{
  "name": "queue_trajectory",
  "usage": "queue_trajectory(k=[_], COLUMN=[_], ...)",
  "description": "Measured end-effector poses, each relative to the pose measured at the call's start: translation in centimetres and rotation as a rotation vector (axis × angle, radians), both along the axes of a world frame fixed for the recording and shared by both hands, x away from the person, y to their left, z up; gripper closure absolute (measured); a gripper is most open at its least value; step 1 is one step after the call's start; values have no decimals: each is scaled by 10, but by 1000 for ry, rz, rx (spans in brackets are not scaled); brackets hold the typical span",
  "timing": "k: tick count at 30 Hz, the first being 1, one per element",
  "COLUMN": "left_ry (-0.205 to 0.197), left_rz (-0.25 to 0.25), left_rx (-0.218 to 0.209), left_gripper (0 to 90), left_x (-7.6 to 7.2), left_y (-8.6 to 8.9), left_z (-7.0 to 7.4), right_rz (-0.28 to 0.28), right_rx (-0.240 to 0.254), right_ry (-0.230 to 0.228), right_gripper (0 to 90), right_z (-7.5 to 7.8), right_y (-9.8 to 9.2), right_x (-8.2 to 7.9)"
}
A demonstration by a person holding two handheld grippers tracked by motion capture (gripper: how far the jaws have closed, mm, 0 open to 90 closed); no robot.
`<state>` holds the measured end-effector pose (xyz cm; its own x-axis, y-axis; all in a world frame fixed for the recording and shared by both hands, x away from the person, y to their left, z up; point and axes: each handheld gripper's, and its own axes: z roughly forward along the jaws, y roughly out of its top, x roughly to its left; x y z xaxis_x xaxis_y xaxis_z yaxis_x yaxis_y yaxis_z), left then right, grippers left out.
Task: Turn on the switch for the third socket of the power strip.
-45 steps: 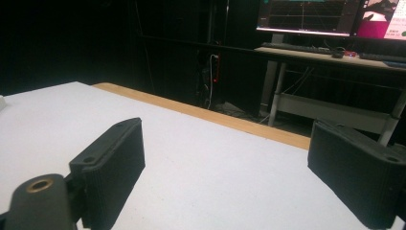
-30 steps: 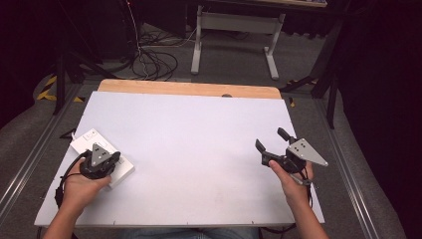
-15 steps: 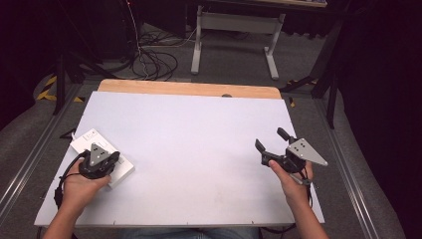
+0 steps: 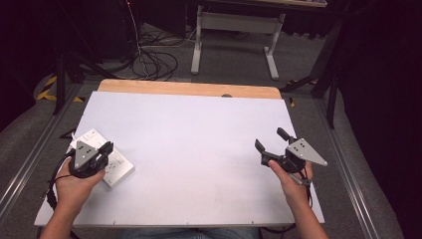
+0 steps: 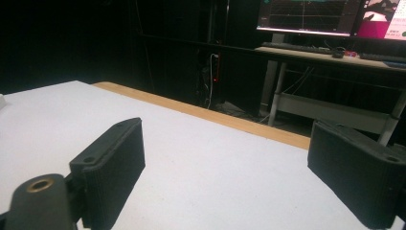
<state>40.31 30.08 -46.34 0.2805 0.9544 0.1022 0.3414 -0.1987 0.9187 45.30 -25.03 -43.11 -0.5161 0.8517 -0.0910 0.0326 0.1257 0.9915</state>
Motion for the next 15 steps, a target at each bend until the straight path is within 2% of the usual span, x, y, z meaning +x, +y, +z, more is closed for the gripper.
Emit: queue_trajectory(k=[6,11,15], left_ry=[-45,-66,-93], left_rz=[22,30,44], left_rx=[-12,-22,-17], left_gripper=[815,802,797], left_x=[-3,-5,-7], left_y=[3,3,4], left_z=[3,6,9], right_rz=[2,1,1], right_rx=[-1,-2,-3], right_ry=[-1,0,-1], right_gripper=[129,129,129], right_z=[0,0,0], right_y=[0,0,0], right_x=[1,1,1])
